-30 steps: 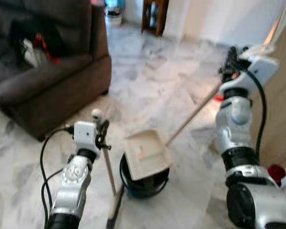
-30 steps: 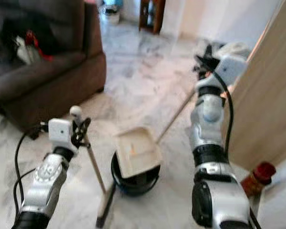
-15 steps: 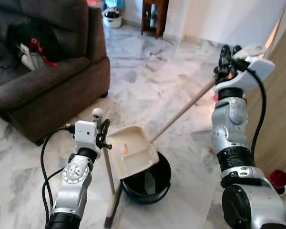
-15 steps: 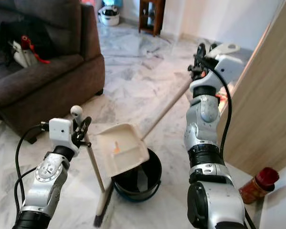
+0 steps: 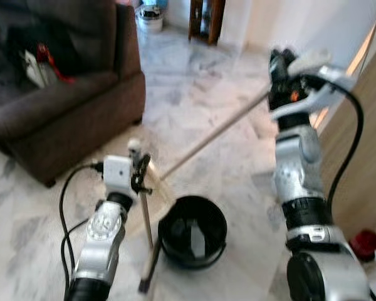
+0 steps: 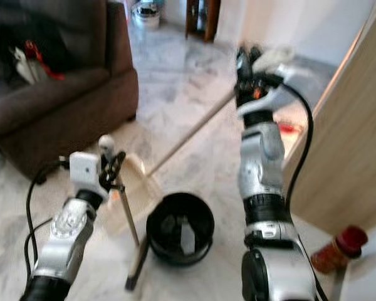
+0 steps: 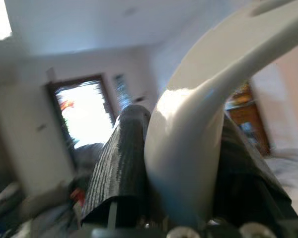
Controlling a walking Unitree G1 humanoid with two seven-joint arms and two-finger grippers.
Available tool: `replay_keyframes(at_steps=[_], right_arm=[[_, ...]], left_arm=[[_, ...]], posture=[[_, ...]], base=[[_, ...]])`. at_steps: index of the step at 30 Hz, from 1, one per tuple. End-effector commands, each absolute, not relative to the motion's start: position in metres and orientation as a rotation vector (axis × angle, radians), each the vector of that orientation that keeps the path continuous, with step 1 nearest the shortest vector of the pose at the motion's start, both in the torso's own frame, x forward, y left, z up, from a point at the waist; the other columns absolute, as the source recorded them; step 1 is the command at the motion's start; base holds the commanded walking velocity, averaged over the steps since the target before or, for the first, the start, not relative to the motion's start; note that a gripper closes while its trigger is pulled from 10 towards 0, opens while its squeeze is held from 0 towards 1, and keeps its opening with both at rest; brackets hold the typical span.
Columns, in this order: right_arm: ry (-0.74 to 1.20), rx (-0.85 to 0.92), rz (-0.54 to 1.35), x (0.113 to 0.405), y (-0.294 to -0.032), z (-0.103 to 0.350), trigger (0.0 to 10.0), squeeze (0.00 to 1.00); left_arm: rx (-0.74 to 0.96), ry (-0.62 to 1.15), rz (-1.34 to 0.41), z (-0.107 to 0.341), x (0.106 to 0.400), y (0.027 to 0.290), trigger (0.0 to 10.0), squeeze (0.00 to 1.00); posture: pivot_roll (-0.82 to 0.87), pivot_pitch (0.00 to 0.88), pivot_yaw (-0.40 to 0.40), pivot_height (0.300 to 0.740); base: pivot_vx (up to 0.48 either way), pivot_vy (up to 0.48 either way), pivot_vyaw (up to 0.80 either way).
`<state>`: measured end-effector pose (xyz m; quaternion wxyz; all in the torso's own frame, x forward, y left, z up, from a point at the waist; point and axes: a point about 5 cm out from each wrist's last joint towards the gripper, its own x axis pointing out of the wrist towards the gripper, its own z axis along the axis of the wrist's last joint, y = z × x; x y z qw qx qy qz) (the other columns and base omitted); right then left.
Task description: Sweep floor
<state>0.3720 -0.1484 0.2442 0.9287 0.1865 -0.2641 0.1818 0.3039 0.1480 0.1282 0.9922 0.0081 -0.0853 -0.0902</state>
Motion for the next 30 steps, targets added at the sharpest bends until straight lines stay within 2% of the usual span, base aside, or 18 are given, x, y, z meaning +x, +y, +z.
replay_keyframes(at_steps=[1,19,22,26,30], right_arm=[[-0.577,0.357,0.473,0.367,-0.142,0.256,10.0,0.0],[-0.5,0.285,0.492,0.366,-0.135,0.246,10.0,0.0],[-0.524,0.343,0.122,0.379,-0.177,0.254,10.0,0.0],[-0.548,0.359,-0.005,0.378,-0.195,0.258,10.0,0.0],[-0.567,0.357,-0.047,0.378,-0.201,0.261,10.0,0.0]], left_arm=[[-0.005,-0.274,-0.186,0.148,0.304,0.145,10.0,0.0],[-0.006,-0.266,-0.19,0.146,0.304,0.145,10.0,0.0],[-0.007,-0.266,-0.186,0.146,0.304,0.146,10.0,0.0],[-0.006,-0.268,-0.185,0.146,0.304,0.147,10.0,0.0],[-0.005,-0.268,-0.186,0.147,0.304,0.147,10.0,0.0]], posture=[[0.11,0.0,-0.044,0.74],[0.11,0.0,-0.044,0.74],[0.11,0.0,-0.046,0.74],[0.11,0.0,-0.045,0.74],[0.11,0.0,-0.045,0.74]], base=[[0.0,0.0,0.0],[0.0,0.0,0.0],[0.0,0.0,0.0],[0.0,0.0,0.0],[0.0,0.0,0.0]])
